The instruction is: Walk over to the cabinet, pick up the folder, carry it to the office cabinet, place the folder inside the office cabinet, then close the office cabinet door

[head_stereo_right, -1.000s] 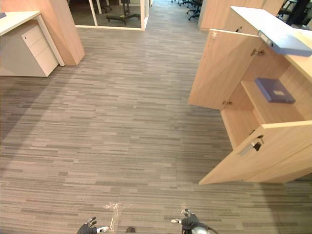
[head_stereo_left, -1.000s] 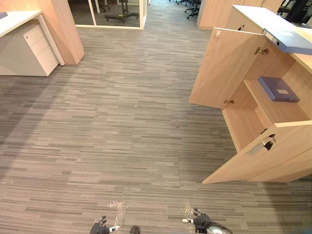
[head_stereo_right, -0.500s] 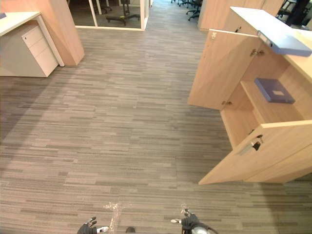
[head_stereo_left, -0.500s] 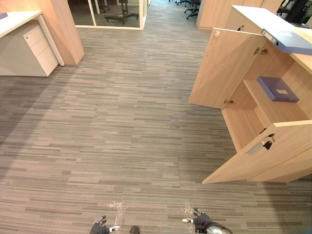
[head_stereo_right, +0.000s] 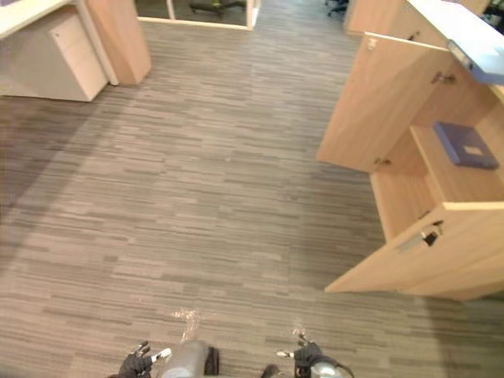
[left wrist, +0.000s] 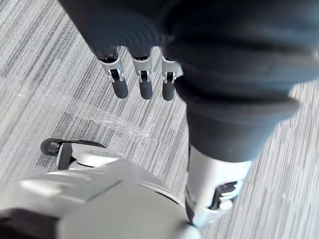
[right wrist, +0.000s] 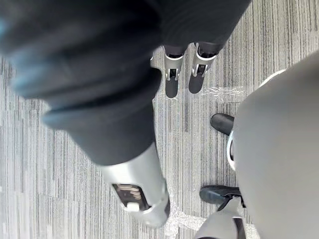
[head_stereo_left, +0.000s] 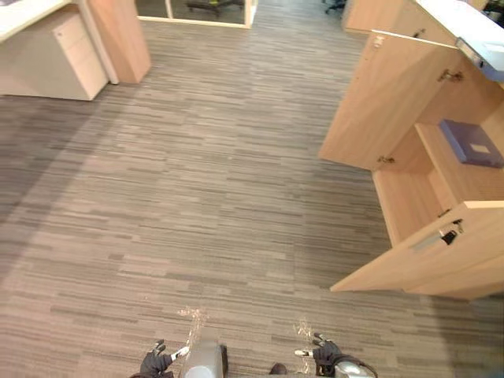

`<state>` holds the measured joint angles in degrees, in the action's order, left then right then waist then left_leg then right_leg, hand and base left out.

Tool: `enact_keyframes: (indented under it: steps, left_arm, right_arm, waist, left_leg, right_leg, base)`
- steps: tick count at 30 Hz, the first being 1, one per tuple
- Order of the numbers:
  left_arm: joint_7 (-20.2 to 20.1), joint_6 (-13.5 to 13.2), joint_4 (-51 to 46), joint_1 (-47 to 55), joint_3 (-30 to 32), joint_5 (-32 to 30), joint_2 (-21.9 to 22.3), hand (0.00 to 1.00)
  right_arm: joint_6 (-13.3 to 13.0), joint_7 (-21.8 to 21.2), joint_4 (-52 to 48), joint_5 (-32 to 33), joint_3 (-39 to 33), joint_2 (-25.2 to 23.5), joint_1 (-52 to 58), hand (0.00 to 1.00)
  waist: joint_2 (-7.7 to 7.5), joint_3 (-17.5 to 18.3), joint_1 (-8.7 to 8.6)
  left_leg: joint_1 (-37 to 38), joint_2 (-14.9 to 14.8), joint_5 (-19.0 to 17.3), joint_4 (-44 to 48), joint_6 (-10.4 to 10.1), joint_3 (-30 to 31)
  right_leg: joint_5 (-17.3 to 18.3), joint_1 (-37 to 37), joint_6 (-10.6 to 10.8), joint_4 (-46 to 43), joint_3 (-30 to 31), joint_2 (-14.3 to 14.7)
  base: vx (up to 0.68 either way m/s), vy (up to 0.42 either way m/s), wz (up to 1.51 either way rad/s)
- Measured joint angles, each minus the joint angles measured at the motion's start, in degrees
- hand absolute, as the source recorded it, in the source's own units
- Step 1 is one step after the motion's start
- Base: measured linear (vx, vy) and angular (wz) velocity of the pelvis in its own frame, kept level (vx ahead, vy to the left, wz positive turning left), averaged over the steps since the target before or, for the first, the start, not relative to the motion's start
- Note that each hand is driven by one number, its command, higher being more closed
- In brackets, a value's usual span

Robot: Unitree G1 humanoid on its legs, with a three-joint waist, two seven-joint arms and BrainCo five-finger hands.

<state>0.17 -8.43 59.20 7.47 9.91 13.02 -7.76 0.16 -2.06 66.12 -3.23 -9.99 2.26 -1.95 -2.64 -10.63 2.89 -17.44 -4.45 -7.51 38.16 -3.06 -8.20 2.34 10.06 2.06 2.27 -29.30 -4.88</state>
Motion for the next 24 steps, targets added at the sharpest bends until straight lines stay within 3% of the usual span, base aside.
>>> enact_keyframes:
  steps: [2,4,5,7,8,9,10,11,13,14,15,16,17,19,21,22,24]
  left_arm:
    - [0.55,0.11,-0.12,0.74,1.86,1.13,0.84,0.00]
    - [0.64,0.19,-0.10,0.76,2.95,0.96,1.10,0.00]
    - [0.67,0.18,-0.10,0.91,3.47,0.64,1.72,0.00]
    - [0.96,0.18,-0.02,1.60,3.89,0.43,3.06,0.00]
    - [0.96,0.18,0.00,2.11,4.09,-0.09,2.77,0.00]
    - [0.96,0.15,-0.12,2.19,4.10,-0.21,2.40,0.00]
    - [0.96,0.12,-0.17,1.99,3.96,-1.04,1.85,0.00]
    - [0.99,0.12,-0.18,1.50,3.89,-1.48,1.94,0.00]
    - [0.97,0.03,-0.17,1.84,3.27,-1.83,2.71,0.00]
    - [0.91,0.03,-0.07,2.34,1.94,-1.90,2.98,0.00]
    - [0.79,0.01,0.02,2.55,0.79,-2.02,2.90,0.00]
    - [0.55,-0.11,0.02,2.45,-0.10,-2.25,2.73,0.00]
    - [0.53,-0.21,0.14,2.22,-0.36,-2.43,2.61,0.00]
    - [0.48,-0.19,1.07,1.65,-1.02,-4.37,2.33,0.00]
    - [0.42,-0.18,1.17,1.55,-1.79,-4.71,2.08,0.00]
    - [0.14,-0.08,1.97,1.46,-1.99,-4.69,2.09,0.00]
    - [-0.18,0.02,3.32,1.30,-1.59,-4.50,2.02,0.00]
  right_arm:
    - [0.15,0.18,-0.09,0.51,-0.05,0.58,-0.06,0.00]
    - [0.21,0.41,-0.09,1.37,-0.11,0.90,-0.57,0.00]
    - [0.22,0.46,-0.10,1.56,-0.02,1.20,-0.93,0.00]
    - [0.22,0.50,-0.07,1.56,-0.01,1.64,-1.22,0.00]
    - [0.22,0.47,-0.04,1.55,0.02,0.71,-1.48,0.00]
    - [0.22,0.46,-0.02,1.56,0.01,0.13,-1.96,0.00]
    - [0.18,0.31,0.02,1.55,-0.03,-0.63,-3.05,0.00]
    - [0.10,0.25,0.06,1.49,-0.07,-0.79,-3.53,0.00]
    - [0.04,-0.10,0.02,1.32,-0.65,-0.72,-3.59,0.00]
    - [0.05,-0.28,-0.21,1.02,-2.31,-0.69,-2.86,0.00]
    - [0.07,-0.28,-0.41,0.95,-3.00,-0.42,-1.65,0.00]
    - [0.19,-0.29,-1.16,0.96,-4.19,-0.30,-0.33,0.00]
    - [0.13,-0.23,-1.83,0.99,-4.58,0.13,-0.56,0.00]
    - [0.09,-0.19,-2.16,1.07,-4.73,0.69,-0.92,0.00]
    - [0.03,-0.26,-2.36,1.07,-5.93,0.58,-0.98,0.00]
    - [-0.11,-0.25,-2.39,1.08,-6.74,0.81,-1.33,0.00]
    - [-0.16,-0.25,-2.28,1.08,-6.73,0.85,-2.16,0.00]
  waist:
    - [0.03,0.06,0.21]
    - [0.53,-0.13,0.29]
    - [1.23,-0.30,0.45]
    - [3.39,0.03,0.89]
    - [2.25,0.70,1.18]
    - [1.37,1.25,1.24]
    - [0.19,2.05,1.09]
    - [0.29,2.24,1.03]
    - [1.99,3.35,2.03]
    - [3.07,4.02,2.04]
    - [3.53,4.56,1.52]
    - [3.62,4.61,0.54]
    - [3.57,4.46,-0.35]
    - [4.23,4.27,-1.05]
    - [4.30,2.67,-0.90]
    - [5.02,1.76,-0.95]
    - [5.06,0.97,-1.08]
  left_leg:
    - [-1.55,-1.88,-0.29,-8.76,0.52,-1.53]
    - [-1.29,-2.47,2.93,-21.63,-0.54,-0.22]
    - [-0.37,-3.64,5.77,-30.10,-2.52,0.45]
    - [0.54,-6.22,8.75,-32.87,-4.67,0.82]
    - [0.83,-3.22,12.00,-31.10,-3.89,-0.75]
    - [0.70,-1.62,11.94,-30.33,-3.83,-1.34]
    - [0.46,1.45,11.23,-28.62,-2.68,-1.94]
    - [1.08,3.47,10.32,-27.67,-1.09,-2.40]
    - [4.60,5.34,9.28,-29.14,1.11,-3.86]
    - [8.58,7.06,9.31,-30.83,2.63,-3.89]
    - [11.44,8.32,8.60,-31.60,4.17,-3.87]
    - [14.48,9.66,7.67,-31.95,6.23,-3.39]
    - [16.31,10.20,7.03,-32.26,7.00,-2.80]
    - [19.86,9.83,6.71,-34.33,7.39,-1.62]
    - [23.53,8.89,6.63,-35.44,7.33,-1.38]
    - [25.71,7.71,6.01,-35.81,7.10,-1.31]
    - [27.74,6.32,3.99,-36.12,6.88,-1.47]
  right_leg:
    - [0.36,-0.02,0.81,-0.12,0.08,-1.27]
    - [0.96,0.02,1.93,-0.44,0.55,-2.91]
    - [1.35,-0.19,3.14,-0.91,1.71,-3.69]
    - [1.75,0.44,6.12,-1.24,3.62,-4.71]
    - [2.87,1.08,7.93,-1.15,4.48,-8.58]
    - [3.07,0.97,8.05,-1.15,4.48,-10.25]
    - [2.18,0.82,6.99,-2.26,4.70,-13.80]
    - [-0.11,0.28,7.52,-4.41,5.39,-16.35]
    - [-2.64,-2.41,4.54,-11.71,7.03,-19.78]
    - [-4.47,-3.47,1.96,-19.00,6.16,-22.73]
    - [-5.95,-4.58,-0.60,-25.43,4.70,-25.59]
    - [-6.03,-6.99,-6.14,-38.66,2.37,-29.79]
    - [-4.78,-9.66,-7.10,-46.50,1.28,-31.33]
    - [0.98,-13.30,-4.08,-53.01,-1.70,-28.88]
    - [5.82,-14.37,-2.01,-50.29,-4.67,-24.76]
    - [7.01,-14.94,-0.97,-46.48,-6.51,-21.29]
    - [6.86,-16.86,-0.74,-38.81,-8.76,-16.69]
  base:
    - [0.06,0.136,-0.03]
    - [0.18,0.227,-0.10]
    - [0.28,0.410,-0.27]
    - [0.31,0.453,-0.47]
    - [0.36,0.422,-0.45]
    - [0.46,0.440,-0.44]
    - [0.38,0.304,-0.31]
    - [0.37,0.291,-0.47]
    - [0.38,0.314,-0.50]
    - [0.42,0.325,-0.20]
    - [0.49,0.377,0.11]
    - [0.35,0.259,0.34]
    - [0.34,0.223,0.36]
    - [0.31,0.122,0.23]
    - [0.27,0.028,0.00]
    - [0.20,-0.072,-0.11]
    - [0.17,-0.146,-0.10]
